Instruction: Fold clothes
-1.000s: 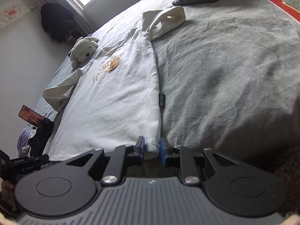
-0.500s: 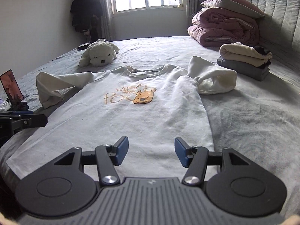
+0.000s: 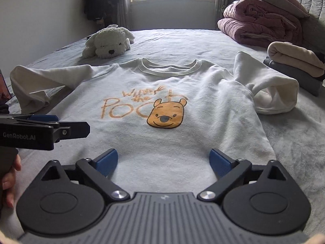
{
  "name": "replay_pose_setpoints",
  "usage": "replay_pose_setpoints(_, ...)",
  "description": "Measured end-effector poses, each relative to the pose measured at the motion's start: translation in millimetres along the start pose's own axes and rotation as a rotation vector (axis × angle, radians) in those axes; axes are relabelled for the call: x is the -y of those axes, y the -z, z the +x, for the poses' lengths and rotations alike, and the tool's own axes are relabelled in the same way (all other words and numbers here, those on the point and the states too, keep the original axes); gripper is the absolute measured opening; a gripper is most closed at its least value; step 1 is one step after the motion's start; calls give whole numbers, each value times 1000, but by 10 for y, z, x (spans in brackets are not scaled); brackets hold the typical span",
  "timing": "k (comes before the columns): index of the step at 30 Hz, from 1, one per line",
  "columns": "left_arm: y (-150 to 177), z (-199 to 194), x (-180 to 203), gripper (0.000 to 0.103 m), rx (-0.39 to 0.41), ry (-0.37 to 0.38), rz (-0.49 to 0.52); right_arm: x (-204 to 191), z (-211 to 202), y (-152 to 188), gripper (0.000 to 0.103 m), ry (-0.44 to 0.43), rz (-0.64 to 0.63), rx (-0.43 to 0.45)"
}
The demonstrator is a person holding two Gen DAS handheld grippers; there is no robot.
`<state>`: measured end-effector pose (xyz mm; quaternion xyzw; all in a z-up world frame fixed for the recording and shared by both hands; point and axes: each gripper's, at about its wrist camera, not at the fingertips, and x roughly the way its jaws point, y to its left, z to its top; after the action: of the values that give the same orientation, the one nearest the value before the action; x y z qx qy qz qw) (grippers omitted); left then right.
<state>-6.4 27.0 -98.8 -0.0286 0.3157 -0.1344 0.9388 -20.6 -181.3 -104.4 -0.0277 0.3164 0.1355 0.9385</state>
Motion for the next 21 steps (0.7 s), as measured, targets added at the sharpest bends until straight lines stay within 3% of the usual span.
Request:
replay_pose_setpoints(6,92,-107,74,103,-52,8,159,28,-85,61,103,-13,-35,-17)
replay_pose_setpoints(9,159,-202,73,103,-61,19,192,58,-152,96,103,-15,-37,-23)
replay_pose_setpoints(21,441,-606,-42,103,-44,52,210,228,-547,385,103,-50,-20,-8)
